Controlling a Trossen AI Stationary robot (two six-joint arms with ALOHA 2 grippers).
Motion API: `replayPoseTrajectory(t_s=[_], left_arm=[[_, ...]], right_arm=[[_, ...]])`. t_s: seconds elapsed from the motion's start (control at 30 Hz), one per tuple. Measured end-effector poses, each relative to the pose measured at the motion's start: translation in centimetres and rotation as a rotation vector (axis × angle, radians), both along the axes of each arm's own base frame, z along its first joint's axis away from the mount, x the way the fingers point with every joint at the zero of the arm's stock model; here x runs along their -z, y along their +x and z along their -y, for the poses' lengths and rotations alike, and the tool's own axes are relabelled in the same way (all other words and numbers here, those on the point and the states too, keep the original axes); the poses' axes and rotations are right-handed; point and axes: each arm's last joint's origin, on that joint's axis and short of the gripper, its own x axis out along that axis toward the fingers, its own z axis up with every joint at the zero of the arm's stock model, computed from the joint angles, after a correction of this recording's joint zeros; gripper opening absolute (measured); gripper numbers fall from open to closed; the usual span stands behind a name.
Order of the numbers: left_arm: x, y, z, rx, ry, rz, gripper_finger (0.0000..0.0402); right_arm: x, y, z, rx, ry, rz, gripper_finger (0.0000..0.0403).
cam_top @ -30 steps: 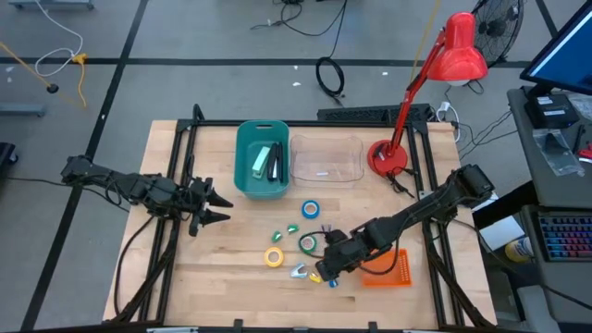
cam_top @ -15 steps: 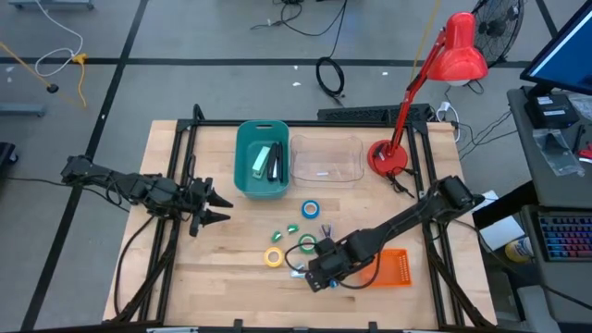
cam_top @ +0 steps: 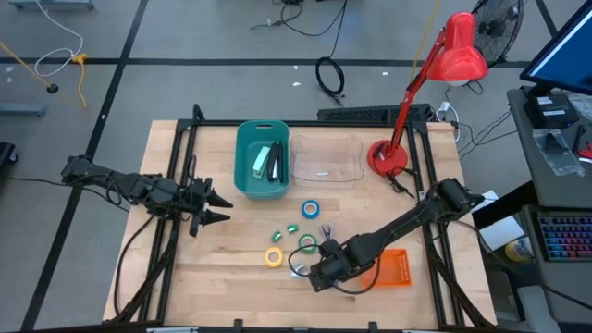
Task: Pick and place Stapler, Stapler remover, tape
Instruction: Put the small blue stapler into the blue bin
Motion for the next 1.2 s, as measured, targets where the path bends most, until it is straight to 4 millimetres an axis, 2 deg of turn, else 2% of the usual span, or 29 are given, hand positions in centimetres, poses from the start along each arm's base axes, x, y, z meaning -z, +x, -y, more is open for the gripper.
replayPoseTrajectory(t_s=[0.1, 0.27, 0.67, 0.93, 1.2], left_arm=[[0.0, 0.0, 0.0, 0.000, 0.000, 0.000, 0.0200], [0.0, 0.0, 0.0, 0.001, 0.003, 0.000, 0.0200], [0.0, 0.0, 0.0, 0.001, 0.007, 0.001, 0.0200], [0.0, 0.0, 0.0, 0.001, 0.006, 0.002, 0.0200], [0.0, 0.0, 0.0, 0.001, 0.004, 0.005, 0.0200]], right_arm=[[1.3, 0.2, -0.2, -0.021, 0.017, -0.041, 0.0224], [2.2, 0.4, -0.3, -0.026, 0.009, -0.053, 0.0224], [2.3, 0.1, -0.2, -0.031, -0.011, -0.079, 0.0224], [3.5, 0.9, -0.4, -0.039, -0.001, -0.064, 0.0224], [3.7, 1.0, -0.4, -0.052, 0.022, -0.069, 0.0224]])
